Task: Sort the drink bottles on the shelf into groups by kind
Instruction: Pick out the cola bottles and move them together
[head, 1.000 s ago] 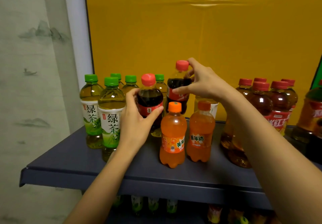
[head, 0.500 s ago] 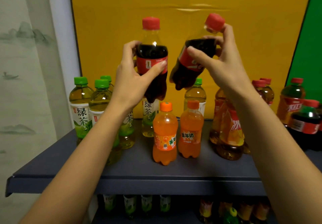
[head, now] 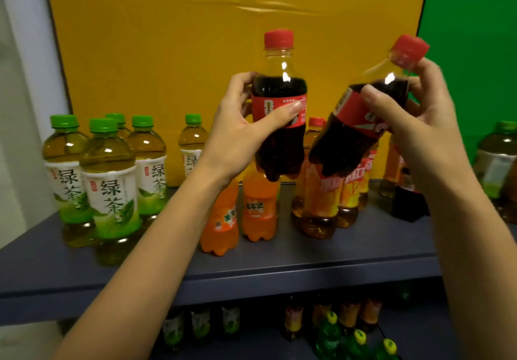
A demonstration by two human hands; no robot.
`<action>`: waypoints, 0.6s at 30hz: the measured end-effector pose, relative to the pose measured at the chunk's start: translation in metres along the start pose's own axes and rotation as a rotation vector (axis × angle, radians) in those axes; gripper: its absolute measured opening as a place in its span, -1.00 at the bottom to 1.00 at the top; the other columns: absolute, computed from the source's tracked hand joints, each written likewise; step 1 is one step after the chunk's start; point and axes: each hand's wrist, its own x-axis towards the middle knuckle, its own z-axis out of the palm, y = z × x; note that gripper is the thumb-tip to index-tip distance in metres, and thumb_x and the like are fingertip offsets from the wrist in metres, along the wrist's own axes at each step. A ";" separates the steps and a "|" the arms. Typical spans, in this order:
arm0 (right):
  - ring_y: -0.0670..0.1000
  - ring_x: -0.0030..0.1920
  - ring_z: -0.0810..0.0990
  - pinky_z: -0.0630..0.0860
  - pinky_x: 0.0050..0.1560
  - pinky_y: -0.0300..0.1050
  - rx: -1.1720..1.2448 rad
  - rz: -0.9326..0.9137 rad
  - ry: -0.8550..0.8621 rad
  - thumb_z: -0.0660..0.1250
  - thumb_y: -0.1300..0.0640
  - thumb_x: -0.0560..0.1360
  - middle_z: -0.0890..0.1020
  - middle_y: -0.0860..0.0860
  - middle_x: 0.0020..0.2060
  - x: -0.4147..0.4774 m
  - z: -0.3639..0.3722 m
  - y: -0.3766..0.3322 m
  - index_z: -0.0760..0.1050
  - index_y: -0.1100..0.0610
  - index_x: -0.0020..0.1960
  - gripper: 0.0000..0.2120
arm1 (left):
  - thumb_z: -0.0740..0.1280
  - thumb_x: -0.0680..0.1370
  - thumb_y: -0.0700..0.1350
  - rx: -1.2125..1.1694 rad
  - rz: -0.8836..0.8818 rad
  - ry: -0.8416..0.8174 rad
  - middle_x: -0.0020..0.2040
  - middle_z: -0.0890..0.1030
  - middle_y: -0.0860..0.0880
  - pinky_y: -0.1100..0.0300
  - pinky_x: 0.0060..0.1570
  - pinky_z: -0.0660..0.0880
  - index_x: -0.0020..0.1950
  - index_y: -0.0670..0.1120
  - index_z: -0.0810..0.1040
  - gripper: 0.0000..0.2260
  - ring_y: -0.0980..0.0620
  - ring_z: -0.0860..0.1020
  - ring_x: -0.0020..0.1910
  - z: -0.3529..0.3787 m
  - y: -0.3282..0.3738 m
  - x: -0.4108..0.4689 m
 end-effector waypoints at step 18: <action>-0.49 -0.12 0.46 0.38 -0.13 -0.55 -0.137 0.190 -0.021 0.35 -0.06 0.32 0.49 -0.24 -0.04 -0.014 -0.178 0.098 0.28 -0.11 0.27 -0.45 | 0.52 0.26 0.01 -0.100 -0.156 -0.120 0.10 0.55 0.16 0.42 0.01 0.46 0.17 0.04 0.39 -0.46 0.32 0.53 0.08 0.194 -0.039 -0.022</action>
